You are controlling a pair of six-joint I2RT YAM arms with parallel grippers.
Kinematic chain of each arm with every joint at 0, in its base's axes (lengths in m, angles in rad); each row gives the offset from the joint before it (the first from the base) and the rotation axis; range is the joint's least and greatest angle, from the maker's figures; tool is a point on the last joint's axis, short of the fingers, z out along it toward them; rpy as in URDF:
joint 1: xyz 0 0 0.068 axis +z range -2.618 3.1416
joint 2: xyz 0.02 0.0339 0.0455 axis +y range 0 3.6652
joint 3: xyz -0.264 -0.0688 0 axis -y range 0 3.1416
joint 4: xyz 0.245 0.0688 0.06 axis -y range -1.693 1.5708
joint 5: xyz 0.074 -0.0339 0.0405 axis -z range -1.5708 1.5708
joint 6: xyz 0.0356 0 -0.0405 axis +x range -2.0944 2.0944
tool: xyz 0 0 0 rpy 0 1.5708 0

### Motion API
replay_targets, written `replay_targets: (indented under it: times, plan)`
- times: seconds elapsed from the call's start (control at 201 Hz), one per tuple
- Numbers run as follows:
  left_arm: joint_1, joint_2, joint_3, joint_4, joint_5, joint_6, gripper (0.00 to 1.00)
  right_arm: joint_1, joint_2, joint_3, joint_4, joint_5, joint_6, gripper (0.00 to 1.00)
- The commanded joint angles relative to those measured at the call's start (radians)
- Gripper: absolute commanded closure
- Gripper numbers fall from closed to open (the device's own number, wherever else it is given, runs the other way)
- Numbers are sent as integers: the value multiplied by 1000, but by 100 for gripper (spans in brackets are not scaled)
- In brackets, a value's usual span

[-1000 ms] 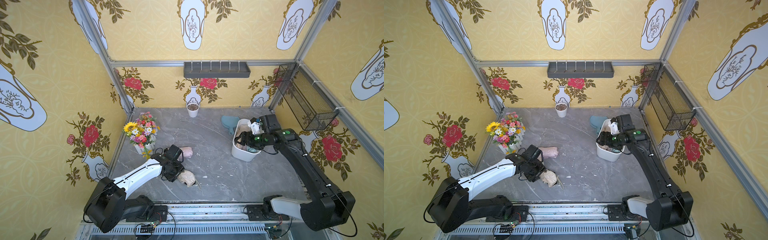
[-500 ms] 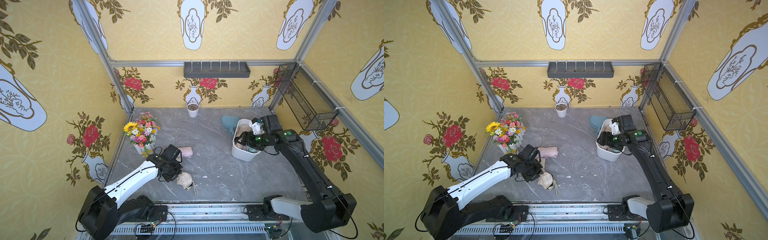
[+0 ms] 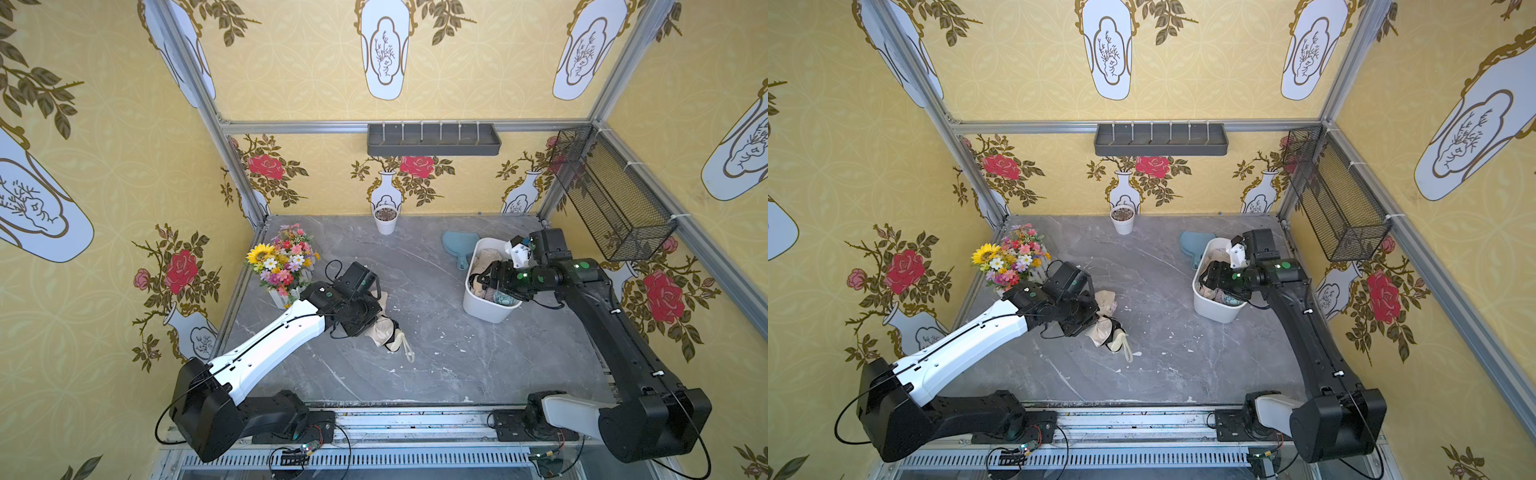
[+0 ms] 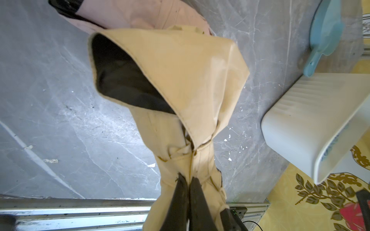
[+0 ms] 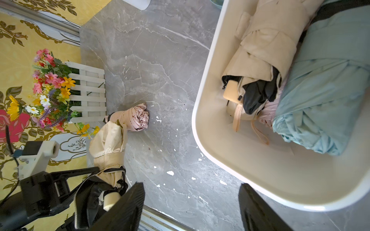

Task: Put the umbrella into the storage box
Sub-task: Pick up the umbrella from the center of the board.

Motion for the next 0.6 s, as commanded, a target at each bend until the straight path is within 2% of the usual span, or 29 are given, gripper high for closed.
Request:
replay_targets:
  times: [0.0, 0.095, 0.204, 0.423, 0.592]
  plan:
    - [-2, 24, -57, 97, 27, 32, 94, 4, -1, 1, -13, -25, -9, 22]
    - [-20, 84, -64, 168, 20, 58, 96, 19, 11, 2, -24, -25, -21, 23]
    - [-46, 192, -5, 204, 20, 95, 99, 26, 8, 0, -24, -15, -25, 24]
    - [-124, 387, 245, 180, 4, 143, 100, 25, 11, 16, -42, 2, -41, 24]
    - [-149, 451, 394, 133, -10, 170, 100, 12, -5, 20, -53, 31, -35, 24]
